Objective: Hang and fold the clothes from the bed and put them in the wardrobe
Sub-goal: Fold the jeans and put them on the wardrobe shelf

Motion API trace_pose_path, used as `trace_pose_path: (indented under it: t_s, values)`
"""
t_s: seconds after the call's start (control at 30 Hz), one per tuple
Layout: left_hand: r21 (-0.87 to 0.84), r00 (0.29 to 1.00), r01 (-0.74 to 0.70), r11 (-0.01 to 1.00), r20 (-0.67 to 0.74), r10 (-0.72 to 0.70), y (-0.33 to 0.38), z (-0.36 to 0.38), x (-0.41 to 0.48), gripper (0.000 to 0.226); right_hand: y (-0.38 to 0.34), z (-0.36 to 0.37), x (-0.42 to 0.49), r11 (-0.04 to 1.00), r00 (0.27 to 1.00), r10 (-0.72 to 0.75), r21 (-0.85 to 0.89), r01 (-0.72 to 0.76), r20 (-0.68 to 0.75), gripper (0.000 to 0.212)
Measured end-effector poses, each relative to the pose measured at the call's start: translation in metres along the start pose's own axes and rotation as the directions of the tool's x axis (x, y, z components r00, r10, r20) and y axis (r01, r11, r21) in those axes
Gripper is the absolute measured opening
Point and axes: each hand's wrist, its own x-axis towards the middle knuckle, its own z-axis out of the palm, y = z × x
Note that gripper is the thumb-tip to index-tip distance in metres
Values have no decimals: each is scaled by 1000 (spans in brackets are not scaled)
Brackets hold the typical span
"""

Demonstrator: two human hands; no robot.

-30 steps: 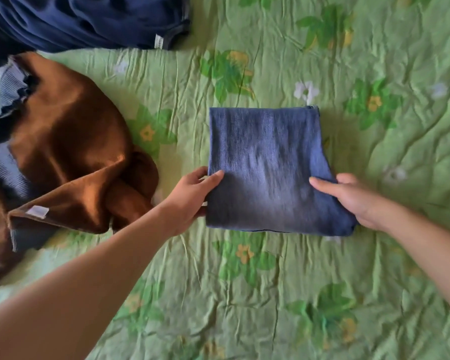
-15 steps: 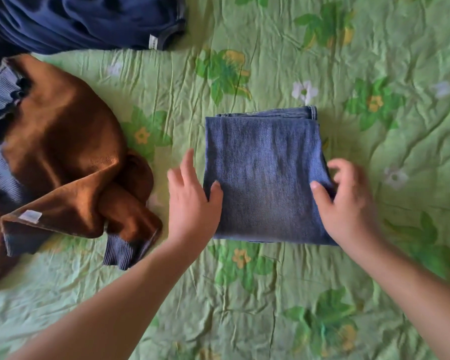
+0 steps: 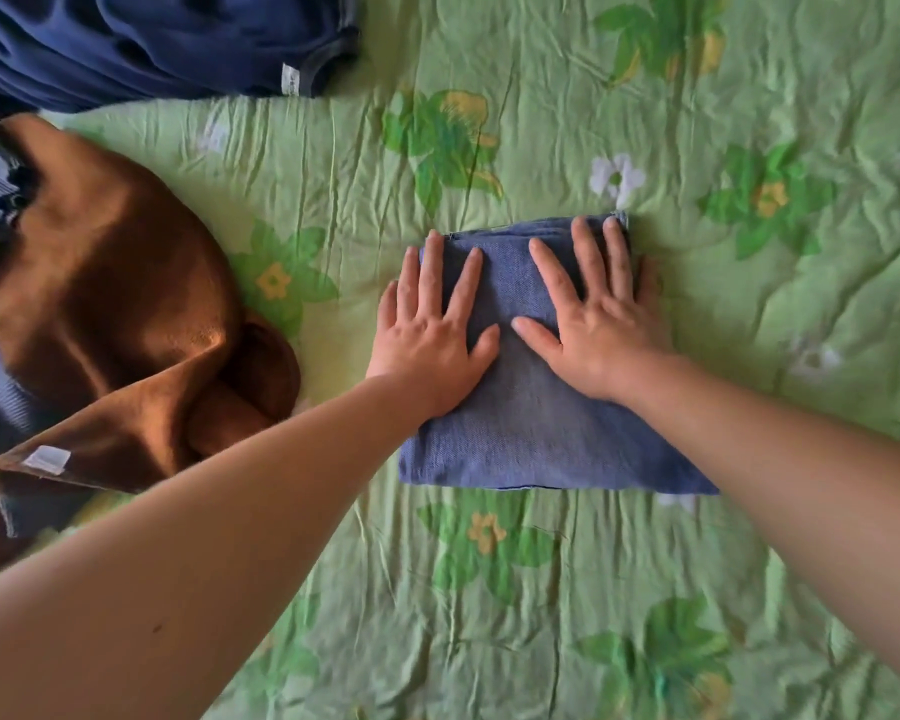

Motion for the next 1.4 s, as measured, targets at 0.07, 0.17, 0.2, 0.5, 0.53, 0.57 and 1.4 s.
trace_pose_path:
  t_s: [0.07,0.17,0.2,0.5,0.53,0.57,1.4]
  values:
    - [25,1000,-1,1000,20,1,-2,-14,10,82,7,-16,9,999,999,-12,48,10,41,89]
    - [14,999,-2,1000,54,1,-6,-39,37,87,19,-39,25,997,996,-45,65,40,82,109]
    - [2,997,-5,1000,79,5,-7,-48,45,89,19,-44,28,999,995,-46,34,43,90,115]
    - [-302,958,18,953,280,70,-4,-84,24,55,10,-82,-5,991,980,0,134,-27,197,68]
    - [-327,950,10,945,297,93,-2,-91,18,47,10,-91,-14,986,973,8,163,-46,229,56]
    - [-339,943,4,941,315,109,1,-99,12,38,10,-100,-24,981,969,4,188,-52,247,44]
    - [-108,986,-66,992,-159,49,59,-7,-232,45,7,13,-274,996,978,-64,50,75,-197,51]
